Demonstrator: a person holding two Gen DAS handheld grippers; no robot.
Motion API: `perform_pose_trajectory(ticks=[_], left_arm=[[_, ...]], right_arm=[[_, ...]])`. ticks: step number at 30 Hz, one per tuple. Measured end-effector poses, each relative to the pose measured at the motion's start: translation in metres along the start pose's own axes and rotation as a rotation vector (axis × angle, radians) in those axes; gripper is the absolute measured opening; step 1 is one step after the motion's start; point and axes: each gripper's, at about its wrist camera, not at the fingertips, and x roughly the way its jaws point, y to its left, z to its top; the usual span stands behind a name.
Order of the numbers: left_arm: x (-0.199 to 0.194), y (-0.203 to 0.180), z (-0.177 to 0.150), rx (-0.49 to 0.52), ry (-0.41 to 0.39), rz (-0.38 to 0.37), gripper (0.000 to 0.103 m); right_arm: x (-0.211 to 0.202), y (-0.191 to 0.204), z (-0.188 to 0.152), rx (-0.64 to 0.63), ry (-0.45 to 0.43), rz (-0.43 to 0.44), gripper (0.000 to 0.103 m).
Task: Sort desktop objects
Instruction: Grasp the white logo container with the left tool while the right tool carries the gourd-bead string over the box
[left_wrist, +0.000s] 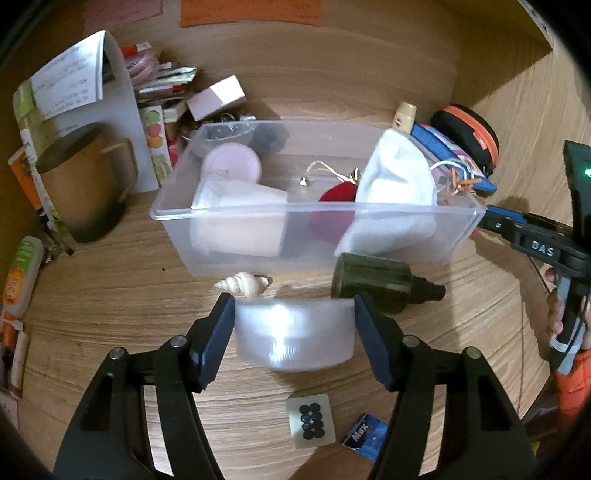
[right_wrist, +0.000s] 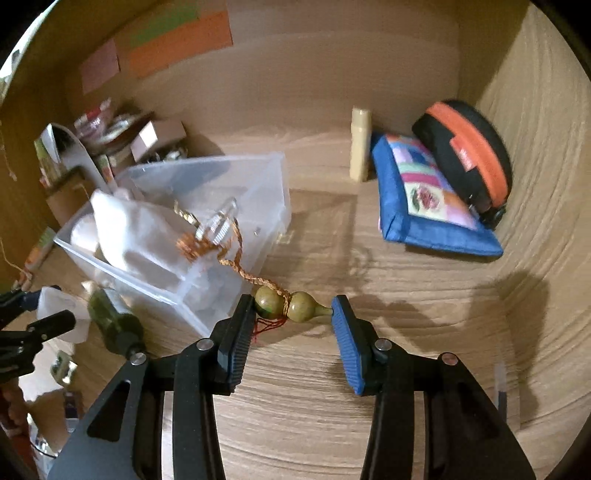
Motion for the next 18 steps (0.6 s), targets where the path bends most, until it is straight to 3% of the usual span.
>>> perform_pose_trajectory(ticks=[18], left_arm=[[-0.036,0.012,0.018,-0.018,-0.099,0.014,0.065]], right_arm=[[-0.045,0.036,0.033,0.010,-0.163,0.039,0.039]])
